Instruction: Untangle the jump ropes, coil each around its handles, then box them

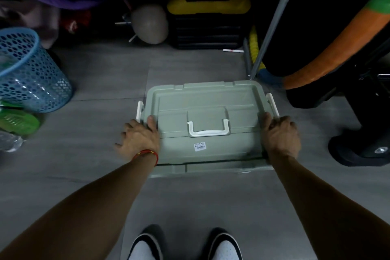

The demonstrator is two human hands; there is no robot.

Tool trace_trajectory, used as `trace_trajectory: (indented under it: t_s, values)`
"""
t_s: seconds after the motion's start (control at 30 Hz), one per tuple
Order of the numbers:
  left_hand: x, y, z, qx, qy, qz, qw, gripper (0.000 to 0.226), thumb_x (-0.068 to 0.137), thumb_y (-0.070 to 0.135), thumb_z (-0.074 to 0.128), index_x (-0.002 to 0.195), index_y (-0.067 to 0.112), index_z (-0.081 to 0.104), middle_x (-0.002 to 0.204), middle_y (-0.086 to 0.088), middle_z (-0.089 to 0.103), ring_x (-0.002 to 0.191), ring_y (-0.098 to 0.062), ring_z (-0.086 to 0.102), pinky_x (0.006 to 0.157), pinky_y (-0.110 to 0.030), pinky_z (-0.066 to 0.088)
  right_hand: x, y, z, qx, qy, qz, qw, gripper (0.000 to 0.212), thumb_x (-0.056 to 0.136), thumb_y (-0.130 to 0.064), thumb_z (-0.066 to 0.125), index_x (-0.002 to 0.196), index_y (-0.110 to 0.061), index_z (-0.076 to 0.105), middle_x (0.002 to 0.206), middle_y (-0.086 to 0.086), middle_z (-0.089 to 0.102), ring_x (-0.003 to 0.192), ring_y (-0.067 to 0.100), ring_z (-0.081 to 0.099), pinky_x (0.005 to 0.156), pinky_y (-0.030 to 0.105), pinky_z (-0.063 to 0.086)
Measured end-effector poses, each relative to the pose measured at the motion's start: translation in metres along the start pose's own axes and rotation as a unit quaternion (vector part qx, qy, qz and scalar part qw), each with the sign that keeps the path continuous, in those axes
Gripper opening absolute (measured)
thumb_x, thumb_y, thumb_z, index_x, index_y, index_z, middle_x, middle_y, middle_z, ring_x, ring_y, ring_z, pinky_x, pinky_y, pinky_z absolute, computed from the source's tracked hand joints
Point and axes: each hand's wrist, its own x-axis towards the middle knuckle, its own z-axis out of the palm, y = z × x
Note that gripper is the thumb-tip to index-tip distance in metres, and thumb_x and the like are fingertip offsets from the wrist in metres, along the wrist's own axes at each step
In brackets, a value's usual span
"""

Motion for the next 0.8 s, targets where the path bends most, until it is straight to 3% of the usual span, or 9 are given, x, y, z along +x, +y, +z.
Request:
trace_trajectory:
  t_s: [0.23,0.5,0.63,0.7,0.8]
  values:
    - [0.019,0.016,0.006,-0.048,0.031,0.024,0.998,0.058,0.102,0.054,0.032,0.114,-0.001,0.048,0.11,-0.024,0.059,0.095,-0.043,0.063,0.071,-0.044,0.045,0.018,-0.018,0.004,-0.035,0.008,-0.006,0.999,0.063,0.099,-0.064,0.036,0.106,-0.004,0.054,0.106,0.024,0.065,0.098,0.044,0.062,0.081,0.046,0.047]
    - [0.058,0.041,0.012,-0.066,0.039,0.058,0.995,0.053,0.103,0.051,0.032,0.12,0.002,0.042,0.119,-0.024,0.057,0.101,-0.047,0.062,0.078,-0.05,0.047,0.047,-0.045,0.015,-0.023,0.016,-0.042,0.999,0.047,0.104,-0.049,0.034,0.11,-0.004,0.047,0.112,0.026,0.065,0.102,0.044,0.063,0.08,0.045,0.045]
    - [0.067,0.041,0.017,-0.085,0.035,0.049,0.995,0.056,0.102,0.054,0.027,0.121,0.004,0.043,0.124,-0.022,0.053,0.105,-0.046,0.059,0.08,-0.049,0.046,0.052,-0.045,0.015,0.01,-0.044,-0.008,0.999,0.048,0.104,-0.053,0.031,0.116,-0.008,0.042,0.117,0.027,0.062,0.105,0.044,0.061,0.086,0.048,0.045]
    - [0.067,0.038,0.015,-0.113,0.033,0.055,0.992,0.056,0.099,0.049,0.02,0.122,0.005,0.045,0.122,-0.021,0.048,0.106,-0.043,0.055,0.077,-0.045,0.044,0.048,-0.045,0.001,0.006,-0.106,-0.033,0.994,0.044,0.107,-0.045,0.029,0.123,-0.007,0.042,0.125,0.029,0.056,0.109,0.044,0.059,0.091,0.047,0.045]
    - [0.071,0.037,0.005,-0.278,-0.002,0.003,0.961,0.042,0.101,0.038,0.038,0.123,0.003,0.047,0.127,-0.023,0.049,0.11,-0.039,0.052,0.089,-0.043,0.04,0.032,-0.038,-0.028,0.011,-0.157,-0.086,0.984,0.041,0.109,-0.036,0.027,0.134,-0.007,0.043,0.136,0.031,0.043,0.119,0.046,0.049,0.098,0.049,0.044]
